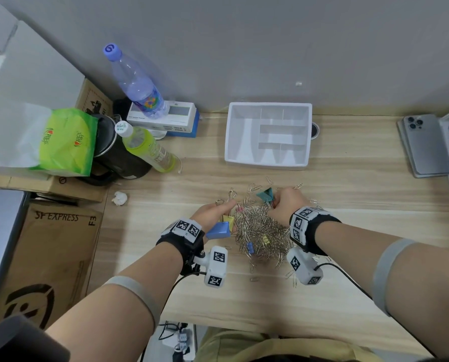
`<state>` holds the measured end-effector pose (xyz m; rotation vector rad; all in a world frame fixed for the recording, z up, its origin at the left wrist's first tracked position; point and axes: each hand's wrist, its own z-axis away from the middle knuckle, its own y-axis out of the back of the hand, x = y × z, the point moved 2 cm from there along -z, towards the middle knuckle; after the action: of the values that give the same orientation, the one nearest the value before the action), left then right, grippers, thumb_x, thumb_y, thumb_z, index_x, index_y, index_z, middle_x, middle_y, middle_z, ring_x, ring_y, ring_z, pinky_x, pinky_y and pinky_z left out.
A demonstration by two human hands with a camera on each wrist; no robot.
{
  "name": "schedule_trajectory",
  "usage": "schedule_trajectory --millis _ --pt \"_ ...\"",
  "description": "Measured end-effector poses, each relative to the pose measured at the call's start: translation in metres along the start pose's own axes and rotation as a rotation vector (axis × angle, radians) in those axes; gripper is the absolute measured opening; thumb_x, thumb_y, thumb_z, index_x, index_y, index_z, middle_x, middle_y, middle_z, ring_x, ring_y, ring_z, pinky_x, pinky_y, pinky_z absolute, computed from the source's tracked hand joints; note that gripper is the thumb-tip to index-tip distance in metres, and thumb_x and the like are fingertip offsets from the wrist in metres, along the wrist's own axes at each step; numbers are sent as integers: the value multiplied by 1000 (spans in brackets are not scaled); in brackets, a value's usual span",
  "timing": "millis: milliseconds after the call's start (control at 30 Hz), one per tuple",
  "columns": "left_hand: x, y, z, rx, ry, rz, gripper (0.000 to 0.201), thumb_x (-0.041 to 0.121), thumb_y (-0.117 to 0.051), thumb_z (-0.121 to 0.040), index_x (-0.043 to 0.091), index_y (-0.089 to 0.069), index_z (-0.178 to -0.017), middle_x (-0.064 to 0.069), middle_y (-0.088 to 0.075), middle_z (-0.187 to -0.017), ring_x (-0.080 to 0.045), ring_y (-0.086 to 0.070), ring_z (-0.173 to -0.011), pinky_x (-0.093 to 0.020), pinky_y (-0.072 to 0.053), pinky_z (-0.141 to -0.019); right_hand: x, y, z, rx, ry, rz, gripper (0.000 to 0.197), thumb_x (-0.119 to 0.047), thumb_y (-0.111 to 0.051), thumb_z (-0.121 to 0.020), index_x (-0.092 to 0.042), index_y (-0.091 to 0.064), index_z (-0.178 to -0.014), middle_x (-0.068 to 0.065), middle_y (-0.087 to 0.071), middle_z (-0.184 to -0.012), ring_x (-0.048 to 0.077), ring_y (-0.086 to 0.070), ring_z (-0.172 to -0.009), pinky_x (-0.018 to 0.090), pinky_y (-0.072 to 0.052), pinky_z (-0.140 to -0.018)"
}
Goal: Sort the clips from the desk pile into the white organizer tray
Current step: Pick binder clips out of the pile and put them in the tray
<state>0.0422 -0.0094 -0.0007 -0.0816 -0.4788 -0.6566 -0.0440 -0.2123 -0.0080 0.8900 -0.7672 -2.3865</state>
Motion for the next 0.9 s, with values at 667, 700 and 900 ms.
schedule_trajectory --millis 667,700,900 --pt "8 -8 13 47 -95 -173 85 60 -89 -32 18 -69 -103 -5 -68 -111 -27 -66 -106 -48 -49 -99 9 18 20 -183 23 -585 6 -12 -56 -95 -11 -62 -93 5 -69 -74 16 -58 -61 31 -48 -58" --pt "5 -9 8 51 -83 -179 84 61 -89 -35 19 -69 -104 -4 -68 -111 -27 -66 -105 -48 -50 -98 11 18 20 -176 11 -616 7 -14 -56 -95 -12 -62 -91 6 -68 -75 18 -58 -61 32 -48 -58" --pt "-7 -11 4 47 -71 -135 79 59 -91 -38 18 -68 -101 -4 -68 -111 -31 -67 -104 -52 -49 -98 18 11 28 -130 -38 -621 24 -25 -53 -98 -14 -51 -120 10 -63 -88 17 -60 -65 33 -52 -58"
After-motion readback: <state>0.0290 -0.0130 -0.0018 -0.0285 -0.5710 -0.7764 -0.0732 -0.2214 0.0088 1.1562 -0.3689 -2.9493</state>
